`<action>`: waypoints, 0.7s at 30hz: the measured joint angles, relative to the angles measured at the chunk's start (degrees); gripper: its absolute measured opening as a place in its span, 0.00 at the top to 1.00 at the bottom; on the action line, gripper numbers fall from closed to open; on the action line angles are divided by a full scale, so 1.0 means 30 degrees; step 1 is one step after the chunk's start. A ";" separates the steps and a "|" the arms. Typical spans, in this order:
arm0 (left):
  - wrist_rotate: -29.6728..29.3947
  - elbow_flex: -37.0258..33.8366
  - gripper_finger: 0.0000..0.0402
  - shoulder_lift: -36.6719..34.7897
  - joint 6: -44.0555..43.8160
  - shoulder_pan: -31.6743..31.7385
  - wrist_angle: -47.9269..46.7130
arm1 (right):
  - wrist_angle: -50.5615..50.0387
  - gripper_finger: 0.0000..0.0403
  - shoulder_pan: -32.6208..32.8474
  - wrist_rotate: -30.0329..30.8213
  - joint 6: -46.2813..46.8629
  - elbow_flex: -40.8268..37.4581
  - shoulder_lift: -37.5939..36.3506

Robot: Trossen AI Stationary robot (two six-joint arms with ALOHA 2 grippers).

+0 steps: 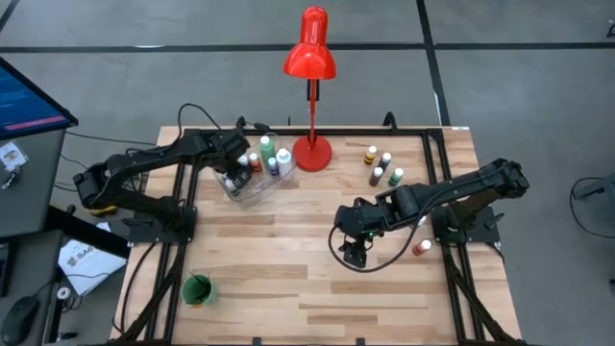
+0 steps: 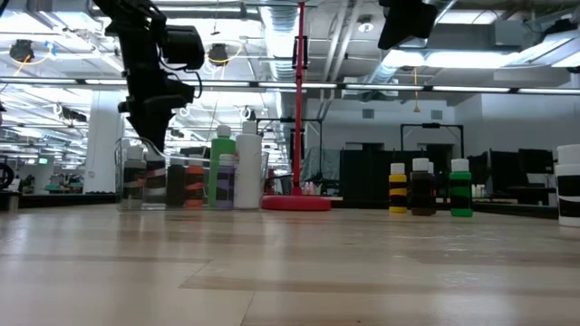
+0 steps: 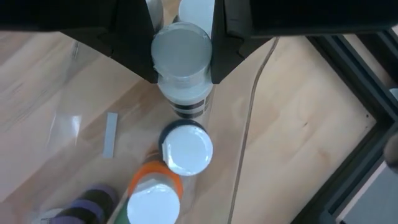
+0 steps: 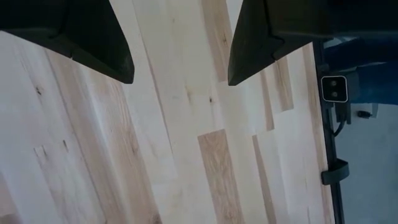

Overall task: Pick & Place Paint Supplies
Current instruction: Put the white paint bottle into the transparent bin

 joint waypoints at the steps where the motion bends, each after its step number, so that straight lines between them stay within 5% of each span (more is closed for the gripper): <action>1: 0.0001 0.0000 0.73 0.0000 0.0000 0.0000 0.0110 | 0.0000 0.37 0.0000 0.0000 -0.0007 0.0000 0.0000; 21: 0.0311 0.0033 0.73 0.1935 0.0488 0.0138 0.0781 | 0.0007 0.37 0.0000 0.0000 -0.0204 0.0000 0.0000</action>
